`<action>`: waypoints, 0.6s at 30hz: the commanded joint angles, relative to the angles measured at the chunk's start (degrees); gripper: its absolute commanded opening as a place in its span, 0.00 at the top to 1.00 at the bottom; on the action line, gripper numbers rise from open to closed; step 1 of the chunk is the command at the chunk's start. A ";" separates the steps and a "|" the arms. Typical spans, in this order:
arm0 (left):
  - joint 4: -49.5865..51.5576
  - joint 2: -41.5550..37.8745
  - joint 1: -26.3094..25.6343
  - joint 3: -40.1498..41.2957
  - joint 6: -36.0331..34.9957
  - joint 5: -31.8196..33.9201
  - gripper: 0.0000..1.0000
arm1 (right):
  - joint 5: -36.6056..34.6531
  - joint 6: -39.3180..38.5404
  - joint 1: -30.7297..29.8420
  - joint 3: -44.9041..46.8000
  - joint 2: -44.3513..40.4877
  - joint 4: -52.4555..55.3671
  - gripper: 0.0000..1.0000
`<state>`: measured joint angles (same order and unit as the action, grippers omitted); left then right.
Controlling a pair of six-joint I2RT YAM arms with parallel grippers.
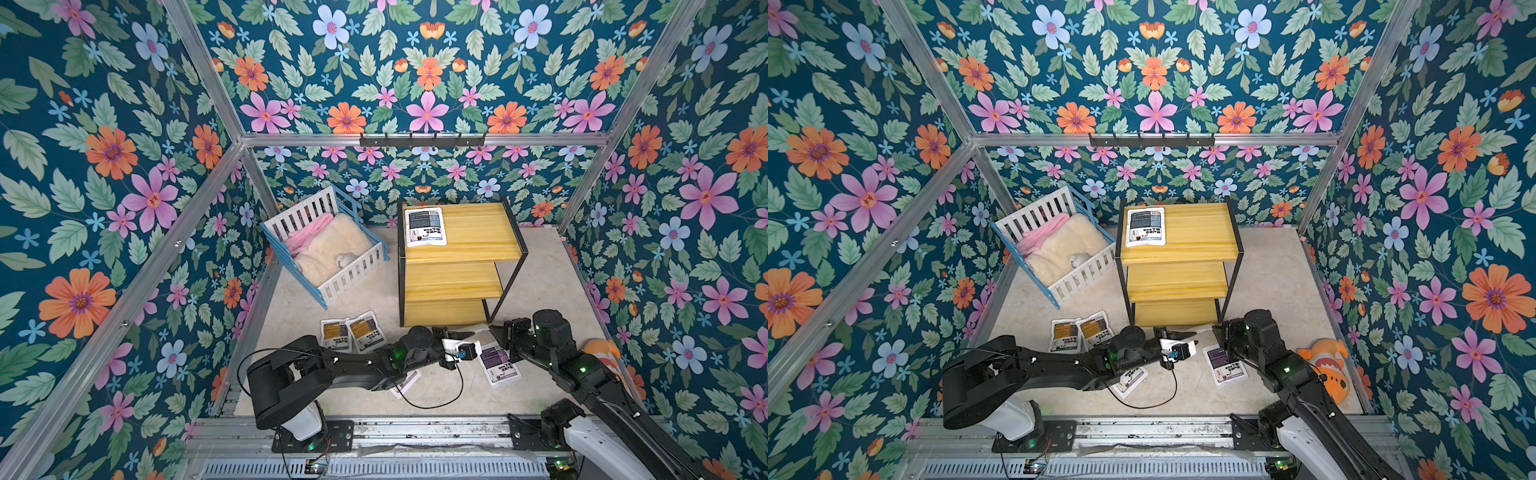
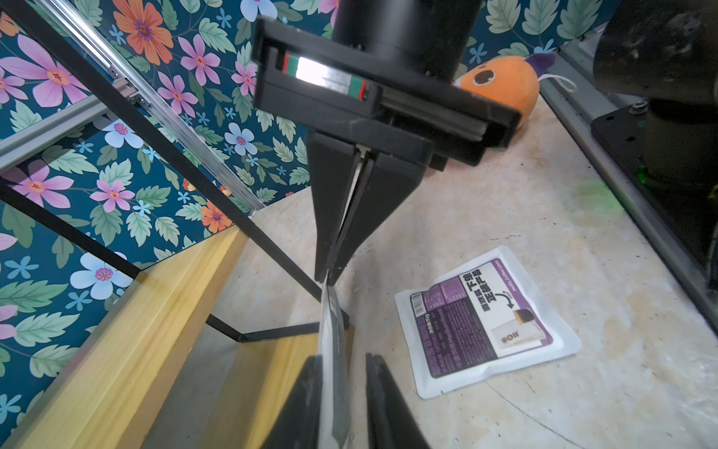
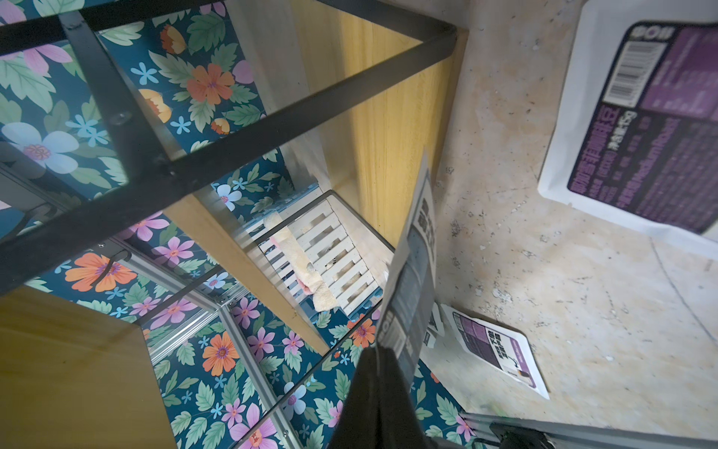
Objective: Place the bagged coffee beans on the shelf by color
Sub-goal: Pick up the bagged coffee beans at the center of the board.
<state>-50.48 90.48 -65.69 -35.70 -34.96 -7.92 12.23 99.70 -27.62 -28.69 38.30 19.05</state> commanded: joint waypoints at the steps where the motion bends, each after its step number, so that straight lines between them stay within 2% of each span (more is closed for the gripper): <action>1: 0.97 -0.45 0.21 -0.14 -0.94 0.65 0.67 | 1.04 -0.51 -0.01 0.29 -0.10 -2.00 1.00; 5: 1.88 -1.81 0.08 0.01 -1.92 -0.80 0.56 | 1.44 -0.39 -0.05 0.82 -0.07 -2.18 1.00; 7: 2.08 -2.81 0.12 0.39 -2.47 -2.04 0.54 | 1.39 -0.50 -0.07 0.91 -0.12 -2.22 1.00; 18: 3.52 -0.75 1.05 -0.45 -3.77 0.35 0.64 | 2.10 -0.56 -0.07 1.09 0.23 -3.72 1.00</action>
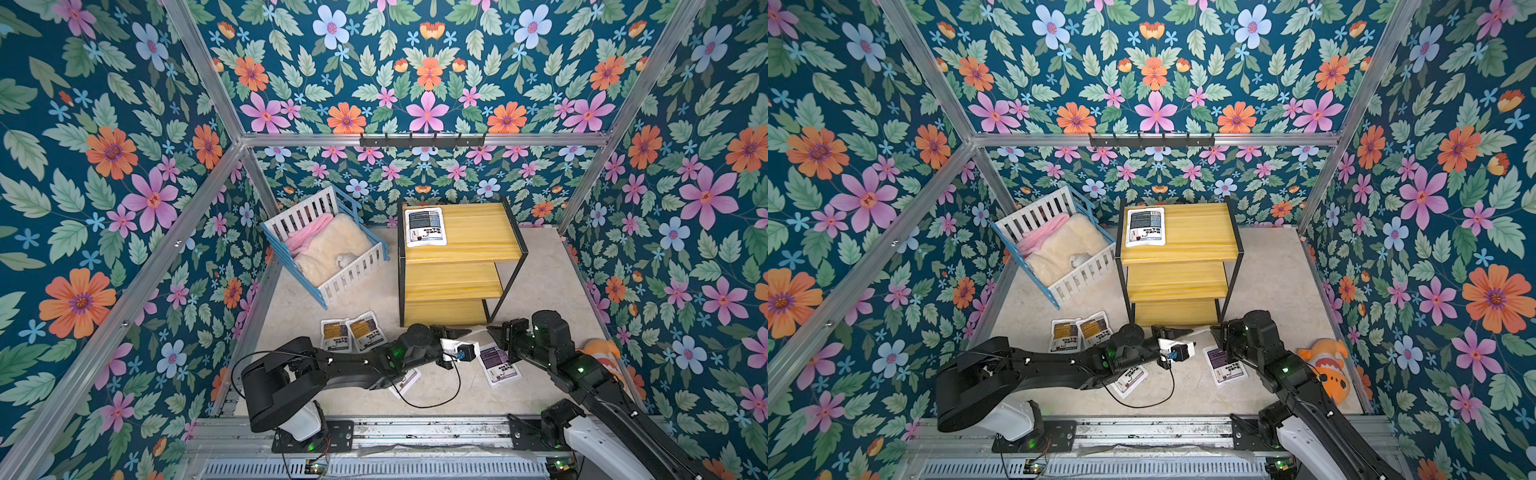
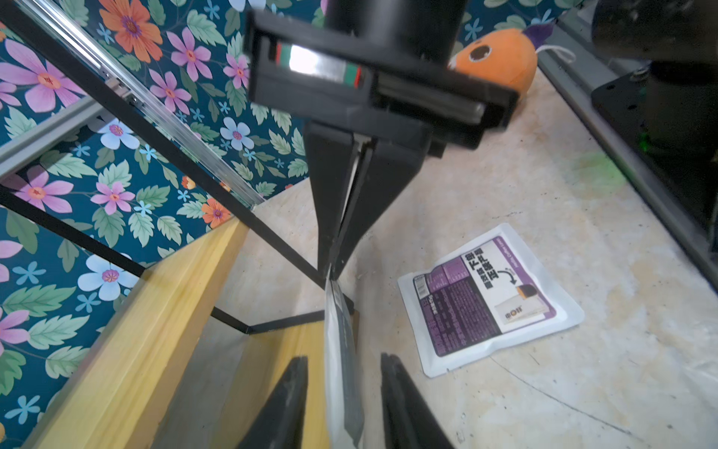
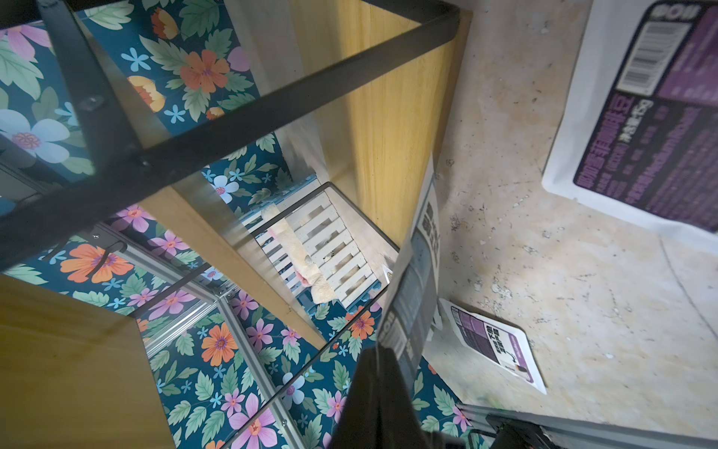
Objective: Place the bagged coffee beans on the shelf by color
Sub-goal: Pick up the bagged coffee beans at the center of the board.
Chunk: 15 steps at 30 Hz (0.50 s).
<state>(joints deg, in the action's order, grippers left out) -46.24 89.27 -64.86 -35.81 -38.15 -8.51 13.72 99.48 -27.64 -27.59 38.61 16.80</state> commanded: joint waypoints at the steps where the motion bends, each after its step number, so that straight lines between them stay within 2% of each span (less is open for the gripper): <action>1: -0.97 0.55 0.25 -0.38 -0.66 1.04 0.65 | 0.69 -0.25 -0.04 0.00 -0.03 -1.48 1.00; 6: -0.78 0.73 0.47 -0.73 -0.95 1.04 0.68 | 1.14 -0.33 -0.04 0.34 -0.05 -2.12 1.00; 15: -0.43 0.74 0.67 -0.62 -1.12 1.11 0.81 | 1.38 -0.10 -0.04 1.22 -0.72 -2.59 1.00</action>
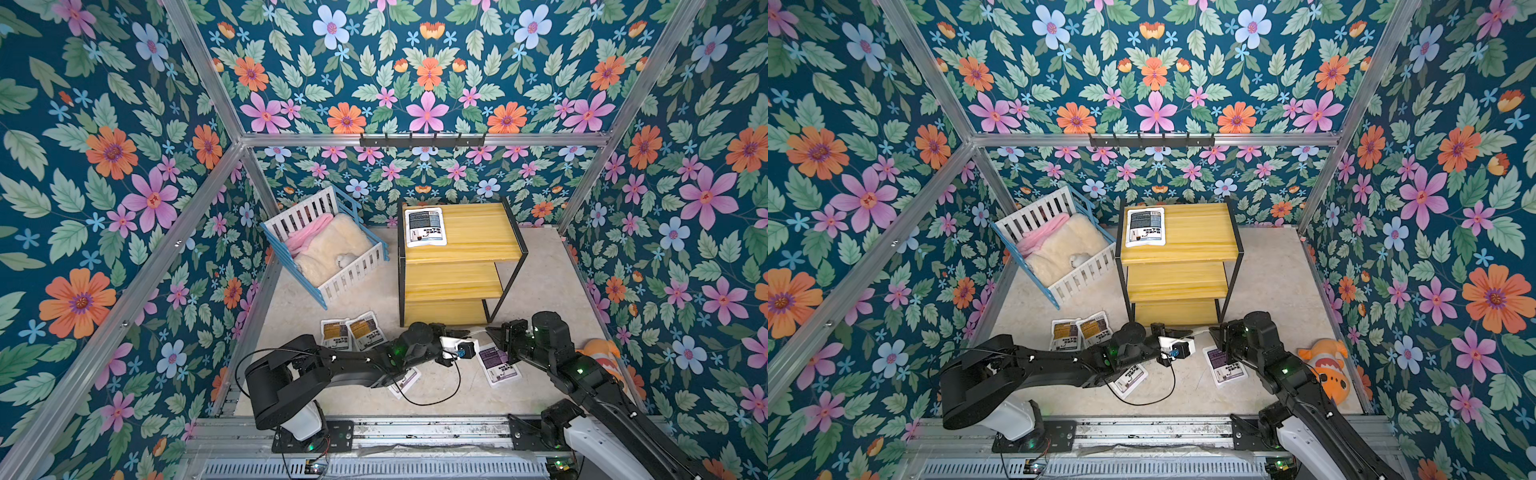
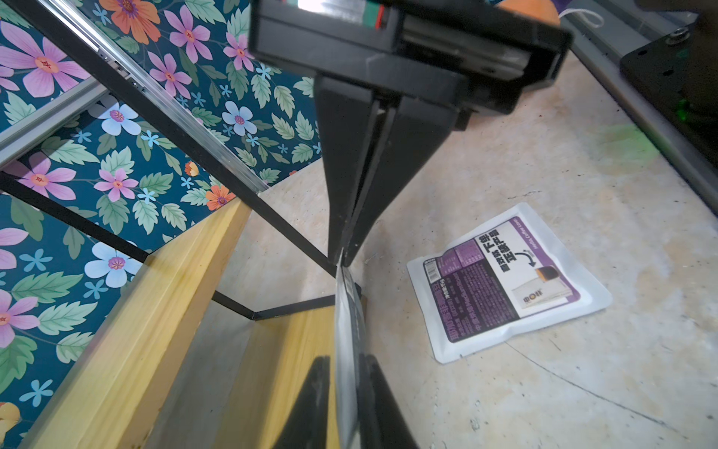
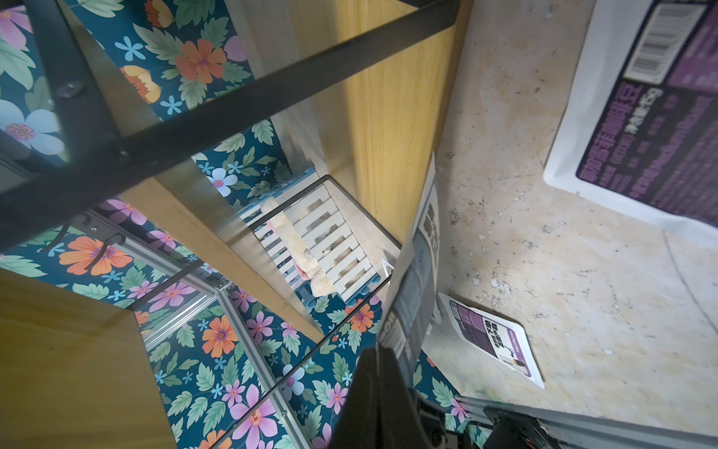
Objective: Place the bagged coffee beans on the shelf by color
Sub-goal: Pick up the bagged coffee beans at the center of the board.
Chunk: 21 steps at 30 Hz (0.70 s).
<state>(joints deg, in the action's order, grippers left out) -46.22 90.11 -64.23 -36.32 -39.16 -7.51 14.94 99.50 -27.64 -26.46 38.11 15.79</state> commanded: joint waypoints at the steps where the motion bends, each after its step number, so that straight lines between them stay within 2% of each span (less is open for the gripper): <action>1: -0.37 -0.11 0.03 -0.21 -0.16 0.12 0.82 | 0.15 -0.10 -0.05 0.17 -0.22 -1.74 1.00; 4: -0.28 -0.21 0.16 -0.17 -0.24 0.21 0.87 | 0.22 -0.09 -0.04 0.28 -0.29 -2.02 1.00; 6: -0.20 -0.69 0.15 -0.18 -0.05 0.21 0.99 | 0.44 -0.13 0.01 0.57 -0.35 -2.61 1.00; 9: 0.03 -2.90 0.13 0.49 1.52 -0.08 1.00 | 1.25 -0.60 -0.04 1.85 -0.65 -5.94 1.00; 12: 5.11 -8.68 0.40 1.61 4.72 -1.67 1.00 | 2.36 -3.39 0.10 3.26 -1.62 -12.09 0.76; 15: 18.83 -16.81 2.36 0.69 8.80 -6.84 1.00 | 2.68 -10.38 0.21 4.05 -3.18 -19.51 0.56; 18: 30.78 -25.80 4.57 0.71 12.77 -11.25 1.00 | 2.57 -21.25 0.57 3.04 -4.87 -24.95 0.44; 21: 40.45 -34.96 6.32 0.85 15.71 -14.78 1.00 | 2.57 -36.98 0.48 1.67 -7.99 -30.66 0.41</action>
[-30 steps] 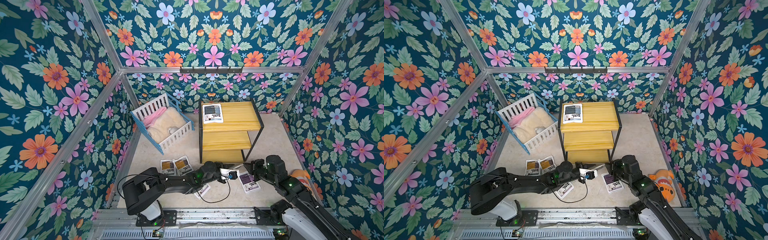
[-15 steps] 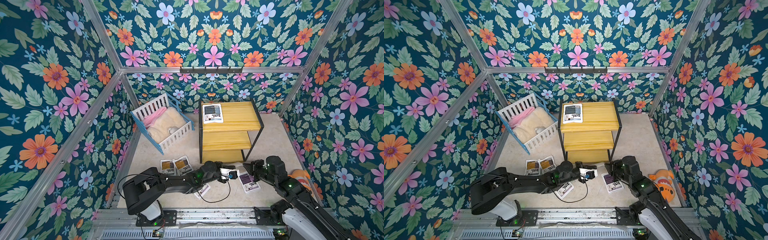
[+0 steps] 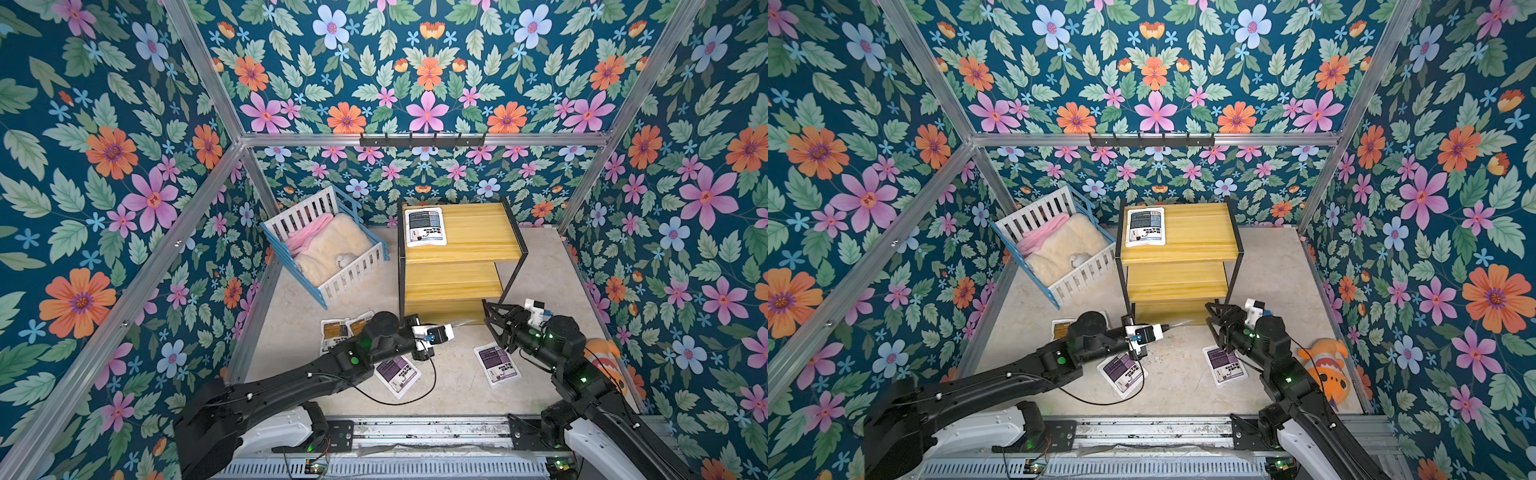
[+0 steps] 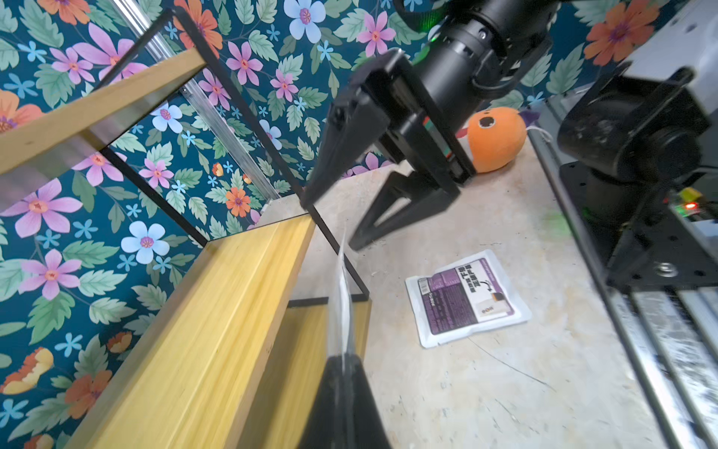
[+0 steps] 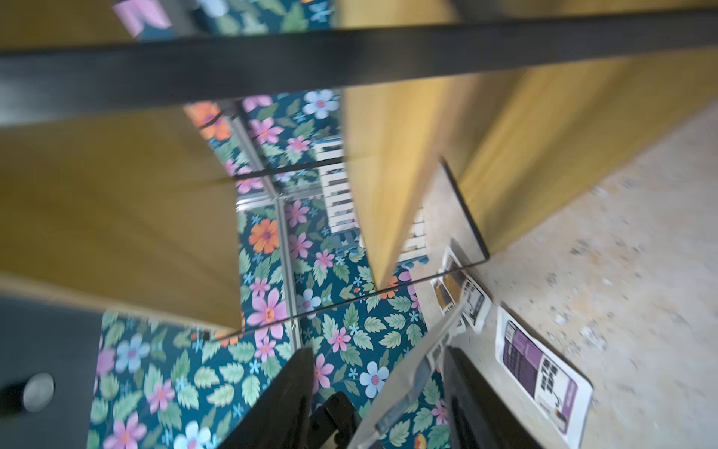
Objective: Place the bagged coffee beans on the shelf by color
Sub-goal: Pick up the bagged coffee beans at the center of the board.
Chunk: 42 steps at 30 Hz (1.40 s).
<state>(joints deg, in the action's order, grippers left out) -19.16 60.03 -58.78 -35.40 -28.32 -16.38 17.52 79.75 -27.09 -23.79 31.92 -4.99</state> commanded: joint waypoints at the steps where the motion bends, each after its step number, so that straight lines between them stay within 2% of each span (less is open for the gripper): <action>1: 16.14 -8.04 1.25 0.08 5.37 -6.49 1.00 | 0.70 -22.67 -0.22 -0.99 -3.02 -11.87 0.41; 4: 21.86 -16.34 2.12 0.24 6.29 -8.48 1.00 | 3.46 -36.04 -0.87 0.24 -6.22 -19.21 0.41; 9: 27.43 -25.16 4.41 -1.31 7.92 -12.56 1.00 | 15.37 -48.76 -4.40 5.84 -4.87 -42.44 0.42; 11: 30.17 -26.03 4.73 -3.03 7.26 -13.81 1.00 | 17.58 -60.65 -9.95 4.88 -2.74 -41.21 0.43; 14: 32.21 -26.27 4.83 -5.09 6.35 -14.56 1.00 | 17.72 -80.52 -19.42 -0.38 1.55 -27.68 0.46; 16: 31.76 -26.21 4.86 -5.47 6.34 -14.73 1.00 | 18.59 -86.34 -21.76 -2.28 4.20 -23.61 0.50; 22: 31.43 -24.60 4.91 -6.79 5.42 -16.93 1.00 | 21.65 -85.48 -21.78 -0.47 6.95 -29.52 0.54; 27: 30.06 -23.60 4.90 -6.88 4.68 -18.61 1.00 | 20.61 -85.23 -21.77 0.05 7.65 -28.21 0.56; 34: 29.19 -21.46 4.91 -7.61 3.71 -19.78 1.00 | 22.12 -83.71 -21.78 1.18 6.62 -27.78 0.75; 42: 27.74 -20.58 4.92 -7.76 3.78 -21.16 1.00 | 21.77 -83.18 -21.78 1.82 6.29 -28.30 0.75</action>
<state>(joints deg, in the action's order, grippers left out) 11.00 39.40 -53.95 -42.92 -24.36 -36.14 38.98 -4.10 -48.84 -21.98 38.04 -31.97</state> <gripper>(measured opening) 0.072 0.249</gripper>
